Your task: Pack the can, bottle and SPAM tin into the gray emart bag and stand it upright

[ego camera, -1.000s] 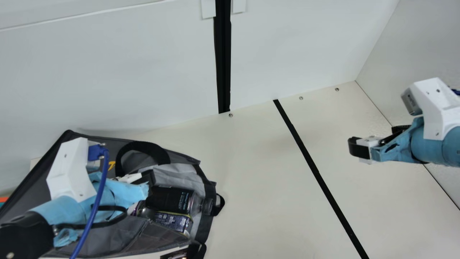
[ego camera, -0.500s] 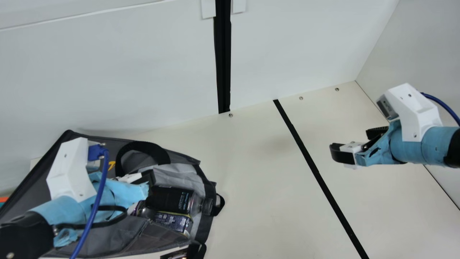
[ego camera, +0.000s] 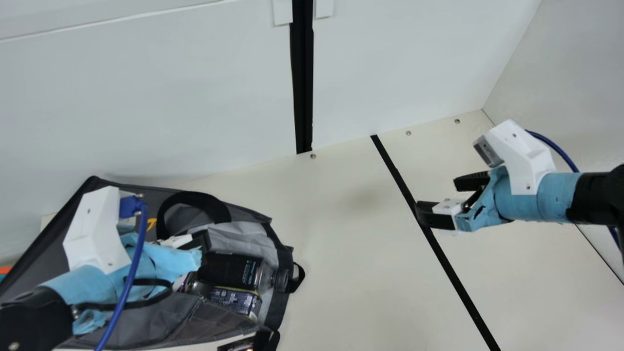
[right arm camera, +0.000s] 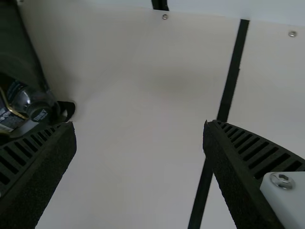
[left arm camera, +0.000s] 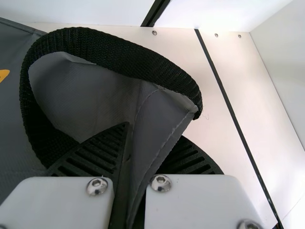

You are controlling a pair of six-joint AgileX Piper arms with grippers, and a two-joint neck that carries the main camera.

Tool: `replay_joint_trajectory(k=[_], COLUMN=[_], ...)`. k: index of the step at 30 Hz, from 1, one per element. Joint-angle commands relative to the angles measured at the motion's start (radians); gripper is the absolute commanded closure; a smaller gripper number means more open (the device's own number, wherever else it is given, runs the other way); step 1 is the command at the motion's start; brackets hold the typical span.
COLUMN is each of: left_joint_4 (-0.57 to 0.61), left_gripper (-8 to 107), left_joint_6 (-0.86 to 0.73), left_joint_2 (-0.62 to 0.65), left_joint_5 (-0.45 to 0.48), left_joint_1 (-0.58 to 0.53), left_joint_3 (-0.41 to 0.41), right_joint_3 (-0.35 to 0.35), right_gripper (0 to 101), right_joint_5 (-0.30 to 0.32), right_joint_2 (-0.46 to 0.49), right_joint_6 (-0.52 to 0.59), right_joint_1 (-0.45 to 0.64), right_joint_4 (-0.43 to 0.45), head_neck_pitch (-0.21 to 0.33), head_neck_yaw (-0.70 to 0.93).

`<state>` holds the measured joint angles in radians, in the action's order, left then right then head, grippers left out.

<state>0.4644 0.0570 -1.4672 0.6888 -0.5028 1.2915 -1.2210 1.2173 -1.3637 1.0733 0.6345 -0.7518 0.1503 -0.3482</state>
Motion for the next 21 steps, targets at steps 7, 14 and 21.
replay_joint_trajectory(k=[7,14,21], left_joint_4=[0.0,0.0,0.0], left_gripper=[107,107,107], left_joint_6=[0.0,0.0,0.0], left_joint_2=[0.0,0.0,0.0], left_joint_5=[0.0,0.0,0.0], left_joint_1=[0.0,0.0,0.0], left_joint_3=[0.0,0.0,0.0], right_joint_3=[0.014,0.019,0.029], right_gripper=[6,6,6], right_joint_5=[0.003,0.003,0.003], right_joint_2=[-0.042,-0.083,-0.124], right_joint_6=[0.027,0.034,0.051], right_joint_1=[-0.068,-0.127,-0.183], right_joint_4=[-0.049,-0.075,-0.097], head_neck_pitch=[0.024,0.024,0.024], head_neck_yaw=[-0.001,-0.001,-0.001])
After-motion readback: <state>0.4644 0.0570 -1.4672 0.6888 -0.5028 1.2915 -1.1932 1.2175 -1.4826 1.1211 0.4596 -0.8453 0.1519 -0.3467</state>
